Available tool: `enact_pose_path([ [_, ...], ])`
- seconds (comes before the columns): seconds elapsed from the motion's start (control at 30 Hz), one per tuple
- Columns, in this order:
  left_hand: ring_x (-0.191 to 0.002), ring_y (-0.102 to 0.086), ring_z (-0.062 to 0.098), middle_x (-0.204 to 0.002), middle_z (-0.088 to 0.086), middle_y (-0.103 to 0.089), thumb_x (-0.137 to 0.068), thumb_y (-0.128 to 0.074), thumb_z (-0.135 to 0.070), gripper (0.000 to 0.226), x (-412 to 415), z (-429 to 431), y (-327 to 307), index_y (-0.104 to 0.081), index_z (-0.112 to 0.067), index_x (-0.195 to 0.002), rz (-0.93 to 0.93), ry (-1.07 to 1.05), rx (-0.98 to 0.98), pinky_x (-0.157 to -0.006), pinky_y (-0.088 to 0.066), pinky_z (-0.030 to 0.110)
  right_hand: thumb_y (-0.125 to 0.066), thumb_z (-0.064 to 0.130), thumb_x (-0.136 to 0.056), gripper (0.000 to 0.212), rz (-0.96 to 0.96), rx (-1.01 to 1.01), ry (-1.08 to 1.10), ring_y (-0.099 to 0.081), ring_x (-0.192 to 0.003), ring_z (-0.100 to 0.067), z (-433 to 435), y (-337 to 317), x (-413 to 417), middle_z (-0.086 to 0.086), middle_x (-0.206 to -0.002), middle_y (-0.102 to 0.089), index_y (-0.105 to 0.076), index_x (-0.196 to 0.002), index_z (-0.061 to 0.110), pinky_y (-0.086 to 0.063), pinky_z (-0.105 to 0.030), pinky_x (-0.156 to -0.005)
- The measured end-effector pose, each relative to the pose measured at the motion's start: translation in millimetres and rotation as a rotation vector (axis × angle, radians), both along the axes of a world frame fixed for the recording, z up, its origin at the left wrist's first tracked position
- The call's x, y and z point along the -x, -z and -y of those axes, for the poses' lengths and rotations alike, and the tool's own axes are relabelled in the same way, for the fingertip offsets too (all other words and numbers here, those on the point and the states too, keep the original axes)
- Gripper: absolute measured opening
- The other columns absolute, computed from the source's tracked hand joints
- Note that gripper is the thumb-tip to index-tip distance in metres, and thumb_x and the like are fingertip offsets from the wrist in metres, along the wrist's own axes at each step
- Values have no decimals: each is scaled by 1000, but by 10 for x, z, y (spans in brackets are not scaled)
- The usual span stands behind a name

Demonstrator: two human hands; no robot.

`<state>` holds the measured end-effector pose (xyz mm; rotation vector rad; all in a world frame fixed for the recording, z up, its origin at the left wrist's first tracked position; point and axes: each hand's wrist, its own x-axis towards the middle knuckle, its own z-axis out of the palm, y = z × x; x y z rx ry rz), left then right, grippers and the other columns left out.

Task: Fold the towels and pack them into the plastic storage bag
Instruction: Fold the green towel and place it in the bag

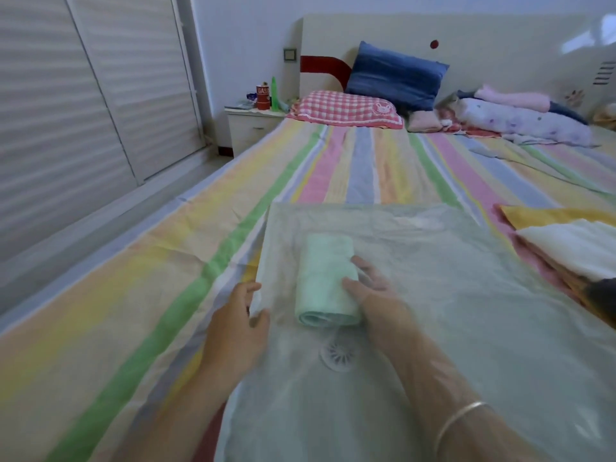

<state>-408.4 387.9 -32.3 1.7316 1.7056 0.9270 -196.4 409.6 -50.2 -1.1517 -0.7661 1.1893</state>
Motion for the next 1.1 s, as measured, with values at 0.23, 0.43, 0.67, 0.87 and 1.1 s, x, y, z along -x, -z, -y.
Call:
enact_pose_path([
  [0.23, -102, -63, 16, -111, -1, -66, -90, -61, -25, 41, 66, -76, 18, -49, -30, -129, -56, -7, -6, -83, -47, 28, -69, 2, -82, 51, 615, -110, 114, -54, -65, -5, -624, -34, 259, -34, -110, -60, -51, -128, -7, -45, -4, -60],
  [0.43, -104, -61, 18, -103, -10, -60, -93, -51, -46, 43, 151, -560, -191, -43, -27, -131, -66, -102, 54, -90, -50, 39, -67, 62, -67, 52, 1066, -454, 259, -59, -100, -18, -406, 156, 123, 6, -120, -53, -51, -114, 45, -49, -26, -88],
  [0.67, -112, -59, 16, -128, -4, -59, -91, -62, -32, 42, -9, -882, 92, -49, -28, -131, 187, -47, -1, -94, -49, 37, -58, 43, -66, 64, 1412, -348, -29, -58, -94, -15, -315, 157, 120, 9, -125, -38, -33, -125, 47, -53, -27, -73],
  [0.87, -111, -56, 9, -118, -11, -59, -86, -68, -30, 43, 45, -941, 254, -55, -28, -128, 205, -84, -133, -87, -47, 27, -48, 25, -83, 48, 1505, -324, -77, -59, -113, -24, -701, 44, 232, -6, -135, -48, -53, -130, 25, -47, -21, -88],
  [1.1, -114, -56, 8, -123, -11, -61, -82, -72, -35, 48, 37, -1013, 318, -60, -22, -127, 213, -122, -152, -93, -44, 24, -40, 21, -78, 49, 1416, -329, -134, -65, -105, -34, -1241, 72, 338, -19, -123, -60, -63, -118, 6, -53, -40, -90],
])
